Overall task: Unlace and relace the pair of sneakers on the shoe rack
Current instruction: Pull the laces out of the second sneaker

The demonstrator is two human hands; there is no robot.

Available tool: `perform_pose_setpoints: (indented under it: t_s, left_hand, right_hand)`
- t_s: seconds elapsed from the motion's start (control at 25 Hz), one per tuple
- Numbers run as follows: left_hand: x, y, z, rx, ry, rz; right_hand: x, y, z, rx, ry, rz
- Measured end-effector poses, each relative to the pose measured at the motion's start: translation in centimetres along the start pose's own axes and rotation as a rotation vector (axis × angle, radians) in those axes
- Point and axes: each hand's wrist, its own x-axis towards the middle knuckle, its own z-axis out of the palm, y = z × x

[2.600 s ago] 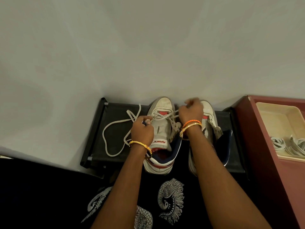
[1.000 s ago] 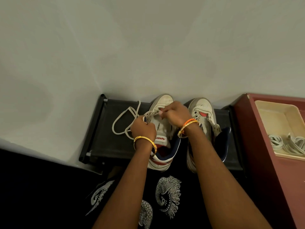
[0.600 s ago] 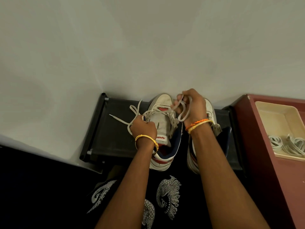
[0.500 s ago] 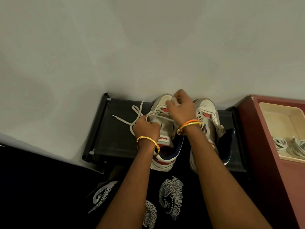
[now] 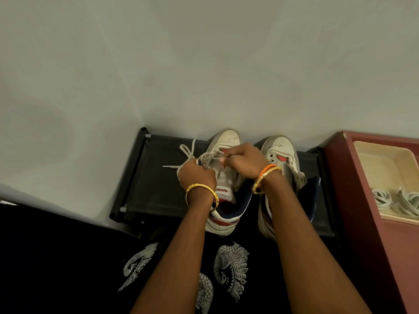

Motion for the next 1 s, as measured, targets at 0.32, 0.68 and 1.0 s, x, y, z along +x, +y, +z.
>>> perform_pose_setpoints:
  t_s: [0.32,0.68,1.0]
  left_hand:
    - [-0.3,0.3,-0.3,-0.059,0.001,-0.036]
    - [-0.1,0.0,-0.2,-0.006,-0.054,0.016]
    - [0.5,-0.4,0.4,-0.069,0.044,-0.049]
  right_hand:
    - [-1.5,-1.7,-3.1,1.438,0.119,-0.205]
    - [2.9,0.3,3.3,-0.328,0.086,0.109]
    - [0.7,-1.3,1.3,-0.344,-0.207,0.076]
